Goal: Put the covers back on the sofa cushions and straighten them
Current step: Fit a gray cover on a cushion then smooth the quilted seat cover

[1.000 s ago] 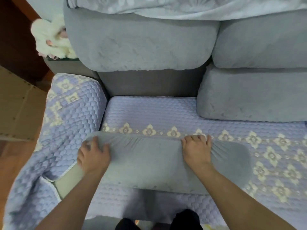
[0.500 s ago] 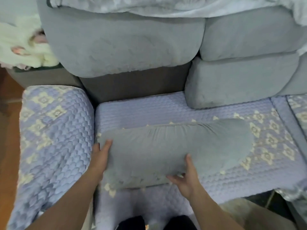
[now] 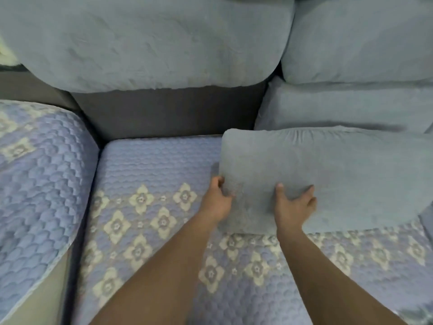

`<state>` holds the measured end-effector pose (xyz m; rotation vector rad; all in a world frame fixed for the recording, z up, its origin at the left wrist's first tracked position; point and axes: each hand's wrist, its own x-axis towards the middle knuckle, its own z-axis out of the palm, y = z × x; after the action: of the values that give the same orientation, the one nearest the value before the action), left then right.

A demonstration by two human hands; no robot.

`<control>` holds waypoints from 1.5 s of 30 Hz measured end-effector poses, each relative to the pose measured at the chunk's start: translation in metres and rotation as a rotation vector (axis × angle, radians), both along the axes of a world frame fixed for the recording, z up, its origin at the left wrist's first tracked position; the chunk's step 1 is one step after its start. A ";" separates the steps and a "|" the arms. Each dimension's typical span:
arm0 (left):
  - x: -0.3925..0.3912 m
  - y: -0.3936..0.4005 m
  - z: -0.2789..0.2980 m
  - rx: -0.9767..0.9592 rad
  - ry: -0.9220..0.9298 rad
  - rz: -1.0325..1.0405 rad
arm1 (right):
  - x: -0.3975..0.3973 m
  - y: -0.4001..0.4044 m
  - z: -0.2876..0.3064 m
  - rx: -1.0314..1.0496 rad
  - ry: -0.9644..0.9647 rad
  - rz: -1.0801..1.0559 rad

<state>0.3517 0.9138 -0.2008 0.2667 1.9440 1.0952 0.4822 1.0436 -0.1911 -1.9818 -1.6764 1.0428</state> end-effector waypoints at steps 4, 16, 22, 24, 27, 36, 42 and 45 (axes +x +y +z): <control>0.014 -0.069 0.000 -0.229 -0.052 -0.151 | -0.019 -0.028 0.008 -0.032 -0.075 -0.138; -0.019 -0.401 0.044 -1.197 0.459 -0.165 | -0.145 -0.245 0.028 -0.722 -0.017 0.940; -0.061 -0.538 0.023 -1.177 0.423 -0.209 | -0.219 -0.368 -0.024 -0.920 -0.095 0.834; -0.056 -0.552 0.002 -1.175 0.381 -0.211 | -0.242 -0.408 -0.039 -0.983 -0.029 0.782; -0.036 -0.560 -0.022 -1.206 0.379 -0.153 | -0.271 -0.455 -0.069 -0.961 0.029 0.712; -0.001 -0.561 -0.019 -0.906 0.363 -0.003 | -0.273 -0.474 -0.077 -0.966 -0.034 0.690; 0.122 -0.547 -0.044 -0.489 0.122 -0.219 | -0.233 -0.415 -0.104 -0.683 -0.102 0.648; 0.147 -0.526 -0.046 -0.447 0.091 -0.224 | -0.198 -0.392 -0.114 -0.670 -0.155 0.731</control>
<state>0.4992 0.3874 -0.2470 0.2816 2.1198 0.4940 0.2845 0.6512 -0.3054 -1.8304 -2.4668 1.9523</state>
